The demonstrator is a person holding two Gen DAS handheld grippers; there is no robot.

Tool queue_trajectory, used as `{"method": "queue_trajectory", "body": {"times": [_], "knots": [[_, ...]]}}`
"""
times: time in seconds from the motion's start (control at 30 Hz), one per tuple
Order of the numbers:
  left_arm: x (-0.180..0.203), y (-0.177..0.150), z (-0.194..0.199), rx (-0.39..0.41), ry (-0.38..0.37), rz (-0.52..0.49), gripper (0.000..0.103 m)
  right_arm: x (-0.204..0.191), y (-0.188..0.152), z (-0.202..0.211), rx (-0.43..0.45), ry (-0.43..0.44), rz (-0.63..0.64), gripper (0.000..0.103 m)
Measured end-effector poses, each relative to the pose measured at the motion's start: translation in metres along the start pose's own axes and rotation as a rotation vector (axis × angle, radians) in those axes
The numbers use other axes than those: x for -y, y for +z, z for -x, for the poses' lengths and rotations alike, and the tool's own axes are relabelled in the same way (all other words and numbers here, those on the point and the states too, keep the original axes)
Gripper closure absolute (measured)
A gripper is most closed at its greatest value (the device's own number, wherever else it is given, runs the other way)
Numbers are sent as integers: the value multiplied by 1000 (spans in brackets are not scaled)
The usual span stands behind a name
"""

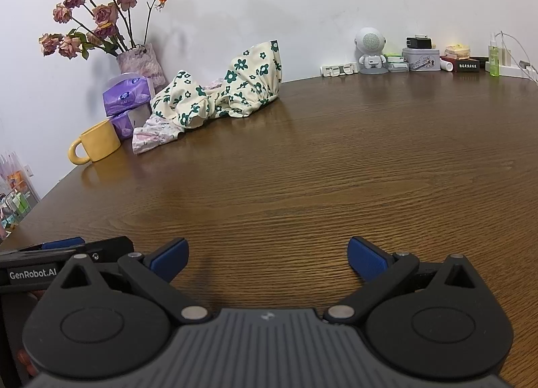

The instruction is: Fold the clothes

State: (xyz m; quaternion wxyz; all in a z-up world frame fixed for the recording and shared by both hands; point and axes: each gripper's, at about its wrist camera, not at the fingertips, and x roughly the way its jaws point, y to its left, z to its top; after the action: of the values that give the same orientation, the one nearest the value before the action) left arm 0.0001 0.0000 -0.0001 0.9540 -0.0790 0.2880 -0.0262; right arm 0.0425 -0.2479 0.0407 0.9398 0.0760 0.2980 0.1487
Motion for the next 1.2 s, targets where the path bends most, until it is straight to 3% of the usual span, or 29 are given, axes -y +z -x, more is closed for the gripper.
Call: {"method": "queue_trajectory", "body": {"times": [1.2], "knots": [[0, 0, -2, 0, -4, 0, 0, -3, -6, -1, -3, 0, 12, 0]]}}
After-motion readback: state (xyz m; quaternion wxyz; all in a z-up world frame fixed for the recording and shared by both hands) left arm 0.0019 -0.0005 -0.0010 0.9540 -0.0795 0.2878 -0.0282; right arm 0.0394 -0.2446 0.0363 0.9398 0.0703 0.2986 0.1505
